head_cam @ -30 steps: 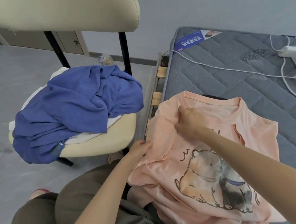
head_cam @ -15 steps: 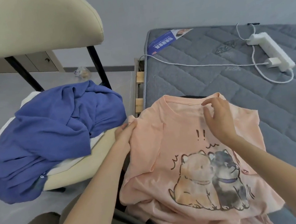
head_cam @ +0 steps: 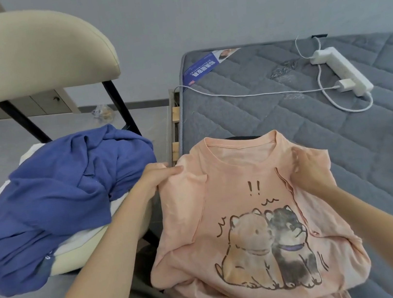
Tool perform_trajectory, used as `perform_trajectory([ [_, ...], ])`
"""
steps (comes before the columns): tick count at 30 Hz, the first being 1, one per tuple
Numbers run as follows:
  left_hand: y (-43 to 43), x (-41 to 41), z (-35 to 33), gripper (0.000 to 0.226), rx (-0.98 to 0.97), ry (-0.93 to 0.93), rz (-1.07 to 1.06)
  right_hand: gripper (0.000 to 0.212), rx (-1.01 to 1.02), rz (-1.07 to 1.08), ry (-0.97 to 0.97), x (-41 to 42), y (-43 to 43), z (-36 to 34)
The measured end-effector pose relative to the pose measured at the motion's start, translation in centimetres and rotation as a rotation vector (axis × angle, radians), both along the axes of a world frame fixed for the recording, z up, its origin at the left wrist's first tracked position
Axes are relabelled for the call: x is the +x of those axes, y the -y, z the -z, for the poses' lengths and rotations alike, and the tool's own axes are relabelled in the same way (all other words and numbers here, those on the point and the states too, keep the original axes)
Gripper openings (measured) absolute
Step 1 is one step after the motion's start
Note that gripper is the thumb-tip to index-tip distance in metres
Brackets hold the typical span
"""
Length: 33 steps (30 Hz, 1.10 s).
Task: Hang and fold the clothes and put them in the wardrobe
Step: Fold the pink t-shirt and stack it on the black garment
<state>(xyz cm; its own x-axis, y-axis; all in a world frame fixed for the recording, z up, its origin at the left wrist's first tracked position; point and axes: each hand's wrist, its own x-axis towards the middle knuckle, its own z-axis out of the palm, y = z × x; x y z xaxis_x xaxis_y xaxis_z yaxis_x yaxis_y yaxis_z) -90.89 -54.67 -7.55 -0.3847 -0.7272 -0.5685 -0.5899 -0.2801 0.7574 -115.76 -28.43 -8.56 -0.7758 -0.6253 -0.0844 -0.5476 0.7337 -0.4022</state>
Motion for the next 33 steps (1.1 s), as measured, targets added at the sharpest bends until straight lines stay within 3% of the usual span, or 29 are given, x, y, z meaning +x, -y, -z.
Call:
perform_trajectory([
  [7,0.2,-0.5,-3.1,0.066,-0.382,0.251,0.500,0.028,0.099,-0.041,-0.051,-1.8,0.2,1.5],
  [10,0.0,-1.6,-3.5,0.057,-0.549,0.499,0.665,0.029,0.166,-0.049,-0.106,-2.2,0.7,0.9],
  [13,-0.7,-3.2,-4.0,0.065,-0.599,0.849,0.853,0.073,0.267,-0.064,0.011,-2.7,1.1,1.4],
  [15,-1.3,-4.1,-3.9,0.058,-0.604,0.965,0.910,0.092,0.296,-0.047,0.102,-3.1,1.3,1.8],
  [20,-1.9,-4.8,-2.9,0.041,-0.635,0.943,0.909,0.110,0.376,-0.061,0.087,-3.4,2.3,1.4],
  [23,-1.7,-5.1,-2.3,0.041,-0.718,0.872,0.936,0.104,0.480,-0.056,-0.042,-3.6,2.5,1.2],
  [26,-1.6,-5.2,-1.7,0.048,-0.700,0.753,0.916,0.079,0.478,-0.058,-0.186,-3.2,2.1,1.2],
  [28,-1.9,-5.4,-1.4,0.048,-0.674,0.734,0.917,0.057,0.377,-0.032,-0.132,-2.9,1.5,1.4],
  [30,-2.4,-5.6,-1.5,0.034,-0.702,0.782,0.929,0.040,0.329,-0.063,-0.133,-2.6,0.5,1.7],
  [33,-2.7,-5.5,-1.7,0.013,-0.791,0.766,0.901,0.033,0.284,-0.122,-0.226,-2.3,-0.7,1.9],
])
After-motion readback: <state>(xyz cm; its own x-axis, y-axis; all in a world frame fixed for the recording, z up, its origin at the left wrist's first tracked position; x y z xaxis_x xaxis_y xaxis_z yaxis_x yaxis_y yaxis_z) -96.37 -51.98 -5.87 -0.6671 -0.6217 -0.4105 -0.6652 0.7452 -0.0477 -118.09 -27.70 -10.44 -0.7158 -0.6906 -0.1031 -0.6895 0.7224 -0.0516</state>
